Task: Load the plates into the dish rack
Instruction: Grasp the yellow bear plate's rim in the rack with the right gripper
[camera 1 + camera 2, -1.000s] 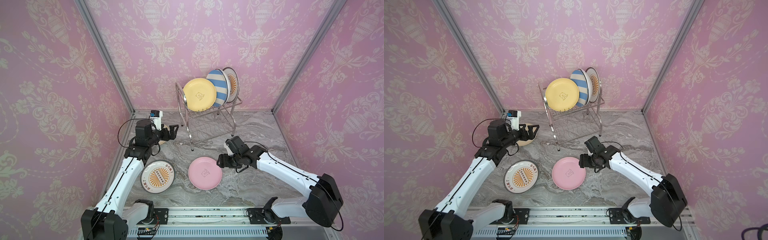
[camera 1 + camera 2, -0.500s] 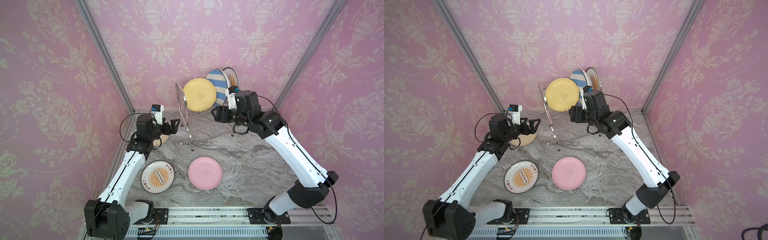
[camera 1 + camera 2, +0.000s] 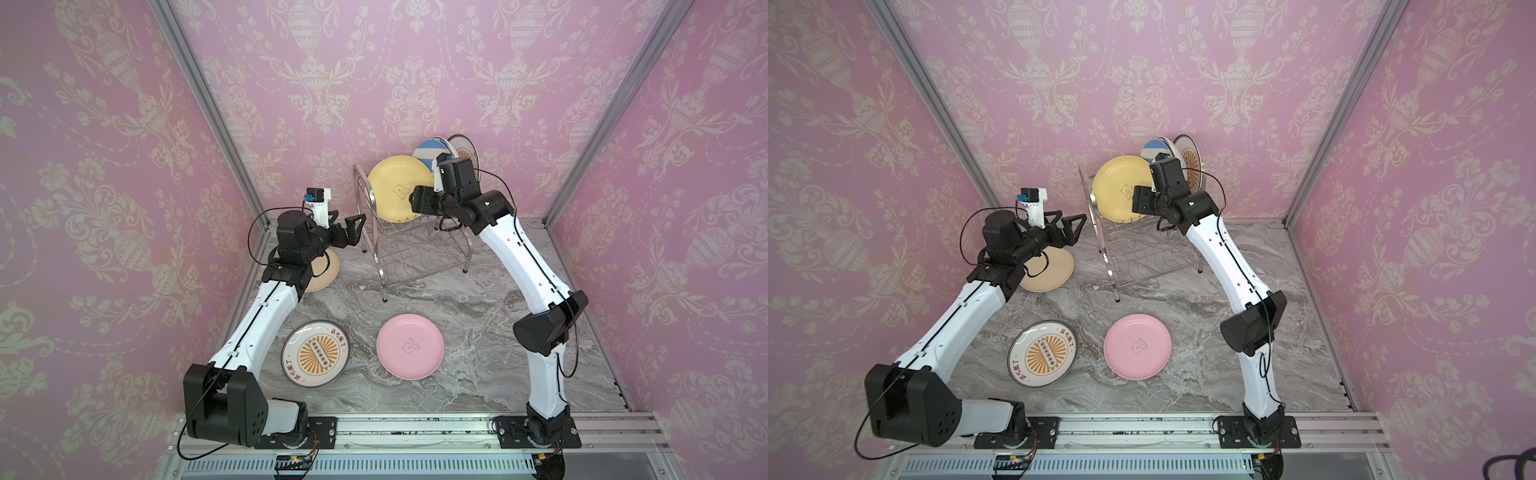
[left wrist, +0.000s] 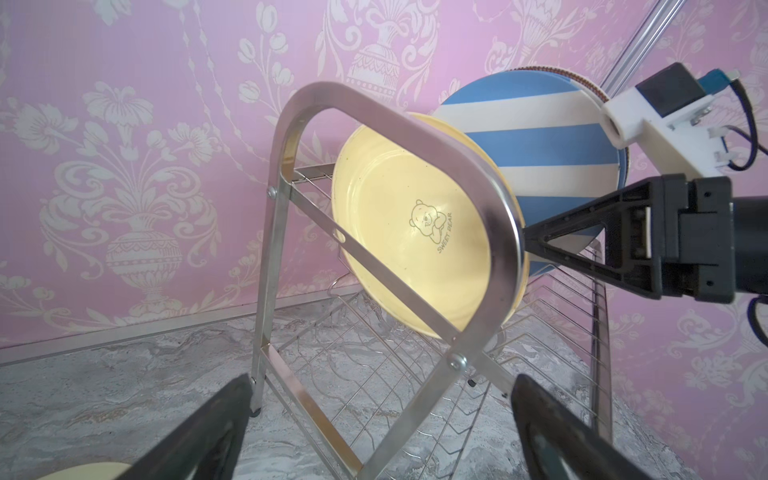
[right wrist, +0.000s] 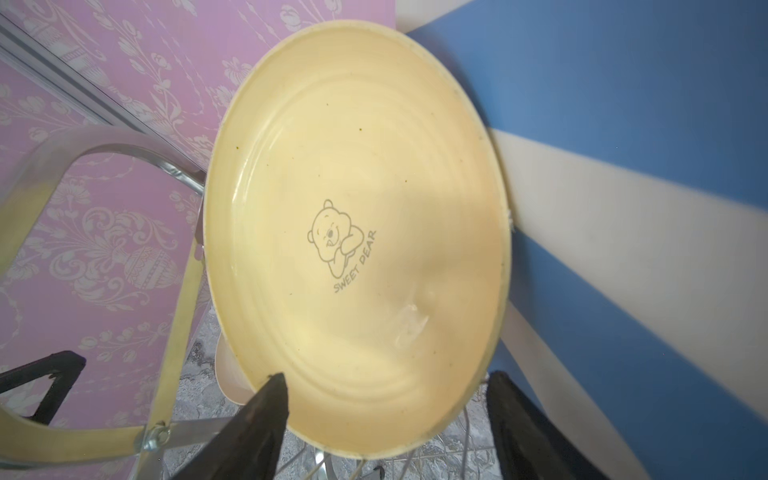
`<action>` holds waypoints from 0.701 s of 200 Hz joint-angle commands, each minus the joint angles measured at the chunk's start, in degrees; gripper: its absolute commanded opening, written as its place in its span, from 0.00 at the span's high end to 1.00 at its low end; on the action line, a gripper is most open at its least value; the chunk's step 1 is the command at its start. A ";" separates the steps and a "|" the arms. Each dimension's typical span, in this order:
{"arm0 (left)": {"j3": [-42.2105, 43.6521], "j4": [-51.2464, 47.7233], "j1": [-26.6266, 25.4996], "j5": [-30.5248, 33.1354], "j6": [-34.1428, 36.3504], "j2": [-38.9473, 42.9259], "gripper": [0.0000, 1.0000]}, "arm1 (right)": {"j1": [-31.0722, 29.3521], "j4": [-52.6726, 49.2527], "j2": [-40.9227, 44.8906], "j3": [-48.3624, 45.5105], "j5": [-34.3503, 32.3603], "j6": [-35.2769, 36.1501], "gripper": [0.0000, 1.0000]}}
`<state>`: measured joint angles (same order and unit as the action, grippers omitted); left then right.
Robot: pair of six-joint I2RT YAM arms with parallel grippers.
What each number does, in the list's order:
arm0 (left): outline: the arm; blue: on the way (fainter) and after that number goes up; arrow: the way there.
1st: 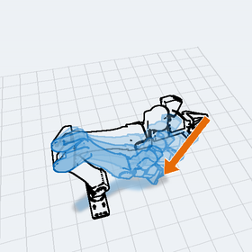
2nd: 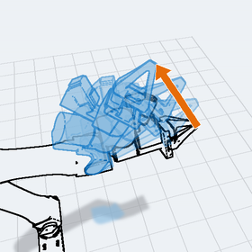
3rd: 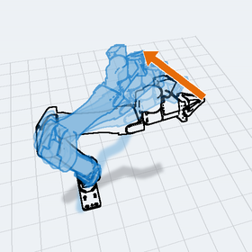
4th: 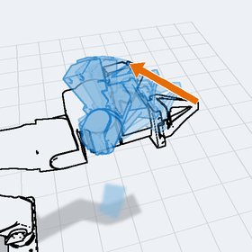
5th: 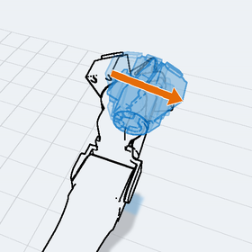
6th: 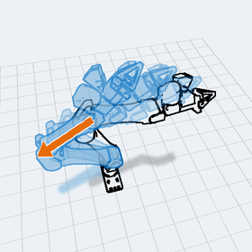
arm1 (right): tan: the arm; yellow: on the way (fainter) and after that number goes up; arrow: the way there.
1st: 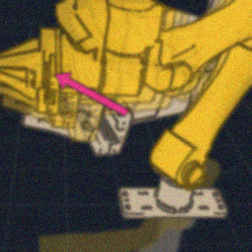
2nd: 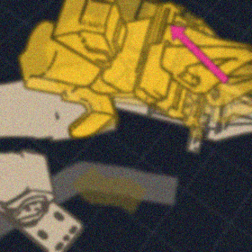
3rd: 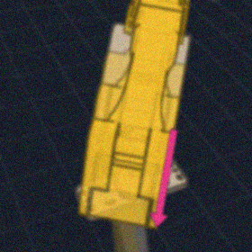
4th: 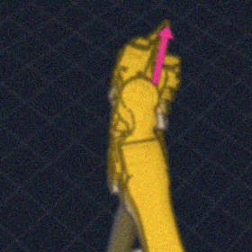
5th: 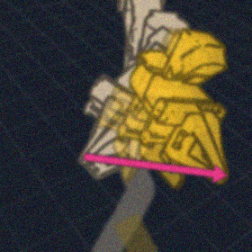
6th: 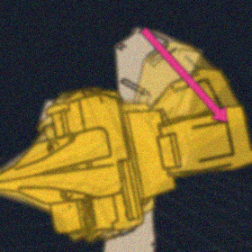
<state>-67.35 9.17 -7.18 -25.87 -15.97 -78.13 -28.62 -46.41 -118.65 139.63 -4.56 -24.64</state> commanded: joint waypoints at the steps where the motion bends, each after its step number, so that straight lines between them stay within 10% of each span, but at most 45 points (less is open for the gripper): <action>1: -1.86 2.06 0.42 -1.90 -0.58 -0.77 0.01 | 0.12 -1.80 -1.79 2.49 -2.14 -0.58 0.24; 140: -5.90 10.18 0.48 -7.35 -4.25 -9.91 0.01 | -1.26 -5.67 -7.80 10.30 -9.50 -1.11 0.25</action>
<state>-71.13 15.97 -6.81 -30.20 -18.46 -87.02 -29.82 -49.50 -124.75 147.63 -11.81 -24.67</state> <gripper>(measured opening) 0.993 0.755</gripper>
